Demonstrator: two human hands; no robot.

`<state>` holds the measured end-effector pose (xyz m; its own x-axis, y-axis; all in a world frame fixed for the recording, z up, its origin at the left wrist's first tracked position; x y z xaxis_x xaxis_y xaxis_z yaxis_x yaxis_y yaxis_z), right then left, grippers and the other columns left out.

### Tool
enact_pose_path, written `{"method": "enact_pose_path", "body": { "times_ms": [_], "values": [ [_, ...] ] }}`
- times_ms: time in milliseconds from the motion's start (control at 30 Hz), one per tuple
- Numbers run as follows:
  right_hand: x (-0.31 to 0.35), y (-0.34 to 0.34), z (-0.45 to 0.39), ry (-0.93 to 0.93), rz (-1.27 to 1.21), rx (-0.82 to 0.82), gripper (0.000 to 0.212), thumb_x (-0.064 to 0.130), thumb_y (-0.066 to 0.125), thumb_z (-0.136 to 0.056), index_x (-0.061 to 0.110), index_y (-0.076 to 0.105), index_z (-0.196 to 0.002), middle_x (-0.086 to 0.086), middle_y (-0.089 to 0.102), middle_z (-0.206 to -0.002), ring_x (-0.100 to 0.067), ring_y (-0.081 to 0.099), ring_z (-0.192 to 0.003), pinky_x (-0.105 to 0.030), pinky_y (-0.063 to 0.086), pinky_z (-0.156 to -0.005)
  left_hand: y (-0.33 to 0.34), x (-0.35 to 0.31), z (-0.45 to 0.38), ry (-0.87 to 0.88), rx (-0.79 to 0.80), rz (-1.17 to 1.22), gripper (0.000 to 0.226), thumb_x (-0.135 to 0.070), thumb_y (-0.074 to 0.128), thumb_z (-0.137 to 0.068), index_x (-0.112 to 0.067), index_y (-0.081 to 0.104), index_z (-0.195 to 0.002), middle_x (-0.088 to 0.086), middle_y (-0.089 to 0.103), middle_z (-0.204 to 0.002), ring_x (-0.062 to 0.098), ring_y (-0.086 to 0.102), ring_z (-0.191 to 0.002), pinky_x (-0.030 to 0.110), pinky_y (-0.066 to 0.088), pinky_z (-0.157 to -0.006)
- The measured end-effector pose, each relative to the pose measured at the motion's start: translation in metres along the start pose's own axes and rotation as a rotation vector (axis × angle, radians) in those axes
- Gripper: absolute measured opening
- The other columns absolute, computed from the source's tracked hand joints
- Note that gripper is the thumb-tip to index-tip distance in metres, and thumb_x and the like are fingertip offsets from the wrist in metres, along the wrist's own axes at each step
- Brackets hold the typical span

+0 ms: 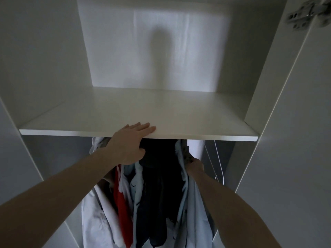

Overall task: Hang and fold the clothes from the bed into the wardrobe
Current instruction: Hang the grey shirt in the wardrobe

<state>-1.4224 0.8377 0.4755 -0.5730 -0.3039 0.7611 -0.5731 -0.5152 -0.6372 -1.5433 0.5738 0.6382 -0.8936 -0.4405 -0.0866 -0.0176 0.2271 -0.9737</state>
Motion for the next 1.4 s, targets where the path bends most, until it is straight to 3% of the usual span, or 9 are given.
{"method": "enact_pose_path", "body": {
  "times_ms": [133, 300, 400, 533, 667, 967, 1033, 1167, 1400],
  "values": [
    [-0.012, 0.000, 0.008, 0.019, 0.060, -0.020, 0.041, 0.036, 0.046, -0.106, 0.006, 0.067, -0.126, -0.021, 0.071, -0.117, -0.038, 0.068, -0.108, -0.037, 0.054, -0.085, -0.003, -0.003, 0.001, -0.008, 0.009, -0.008, 0.091, -0.027, 0.059, -0.089, -0.045, 0.007, -0.162, -0.015, 0.006, -0.170, 0.013, 0.007, -0.158, 0.039, 0.006, -0.128],
    [-0.043, -0.003, 0.042, 0.005, -0.042, -0.165, 0.045, 0.054, 0.050, -0.102, 0.014, 0.070, -0.108, -0.015, 0.074, -0.098, -0.037, 0.069, -0.094, -0.035, 0.049, -0.074, -0.007, -0.010, 0.004, -0.013, 0.024, -0.027, 0.090, -0.026, 0.060, -0.092, -0.039, 0.006, -0.163, -0.010, 0.004, -0.171, 0.016, 0.006, -0.158, 0.040, 0.005, -0.129],
    [-0.062, -0.016, 0.057, -0.039, -0.066, -0.230, 0.029, 0.040, 0.052, -0.104, 0.018, 0.070, -0.103, -0.011, 0.073, -0.092, -0.037, 0.069, -0.090, -0.041, 0.055, -0.075, -0.010, -0.015, 0.006, -0.012, 0.010, -0.055, 0.090, -0.026, 0.059, -0.093, -0.037, 0.006, -0.164, -0.007, 0.005, -0.172, 0.019, 0.007, -0.158, 0.041, 0.007, -0.129],
    [-0.077, -0.047, 0.064, -0.019, -0.012, -0.365, 0.035, 0.014, 0.054, -0.100, 0.009, 0.064, -0.133, -0.019, 0.059, -0.133, -0.041, 0.062, -0.114, -0.043, 0.053, -0.090, -0.010, -0.018, 0.010, -0.005, -0.017, -0.063, 0.090, -0.026, 0.061, -0.092, -0.036, 0.007, -0.164, -0.006, 0.007, -0.172, 0.020, 0.009, -0.158, 0.042, 0.009, -0.128],
    [-0.079, -0.068, 0.052, 0.022, 0.055, -0.368, 0.052, 0.000, 0.052, -0.096, -0.001, 0.045, -0.148, -0.025, 0.047, -0.148, -0.043, 0.052, -0.130, -0.043, 0.047, -0.103, -0.006, -0.019, 0.011, -0.011, -0.048, -0.067, 0.090, -0.026, 0.062, -0.092, -0.035, 0.008, -0.164, -0.006, 0.008, -0.172, 0.020, 0.011, -0.158, 0.042, 0.010, -0.128],
    [-0.071, -0.073, -0.008, 0.226, 0.225, -0.082, 0.091, 0.016, 0.062, -0.099, -0.009, -0.003, -0.158, -0.025, 0.016, -0.166, -0.036, 0.020, -0.155, -0.043, 0.024, -0.125, 0.007, -0.016, 0.009, -0.043, -0.153, -0.047, 0.093, -0.021, 0.066, -0.084, -0.038, 0.018, -0.162, -0.010, 0.016, -0.170, 0.017, 0.016, -0.157, 0.040, 0.012, -0.128],
    [-0.074, -0.069, -0.019, 0.280, 0.233, -0.075, 0.087, 0.020, 0.061, -0.099, -0.008, 0.004, -0.159, -0.025, 0.022, -0.164, -0.037, 0.025, -0.152, -0.043, 0.026, -0.124, 0.009, -0.014, 0.008, -0.046, -0.170, -0.045, 0.095, -0.019, 0.068, -0.082, -0.038, 0.021, -0.161, -0.010, 0.020, -0.168, 0.018, 0.020, -0.156, 0.041, 0.015, -0.128],
    [-0.086, -0.066, -0.036, 0.305, 0.190, -0.064, 0.042, 0.014, 0.057, -0.099, -0.002, 0.056, -0.137, -0.023, 0.058, -0.139, -0.038, 0.055, -0.129, -0.044, 0.047, -0.109, 0.012, -0.013, 0.006, -0.035, -0.233, -0.064, 0.093, -0.017, 0.069, -0.077, -0.036, 0.031, -0.159, -0.008, 0.031, -0.165, 0.021, 0.031, -0.152, 0.045, 0.025, -0.125],
    [-0.083, -0.052, -0.037, 0.205, -0.016, -0.222, 0.025, 0.010, 0.052, -0.100, -0.002, 0.074, -0.101, -0.027, 0.070, -0.101, -0.038, 0.066, -0.089, -0.033, 0.051, -0.075, 0.015, -0.015, 0.005, -0.045, -0.288, -0.055, 0.095, -0.012, 0.071, -0.071, -0.032, 0.038, -0.157, -0.006, 0.037, -0.163, 0.023, 0.035, -0.151, 0.047, 0.028, -0.123]
  ]
}}
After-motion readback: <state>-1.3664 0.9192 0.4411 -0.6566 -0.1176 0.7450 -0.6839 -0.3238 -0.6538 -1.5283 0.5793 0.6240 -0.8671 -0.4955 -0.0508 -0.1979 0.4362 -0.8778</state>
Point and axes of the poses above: each hand's wrist, its own z-axis away from the middle knuckle, its own y-axis out of the palm, x = y × z, the point moved 2 cm from there along -z, towards the middle knuckle
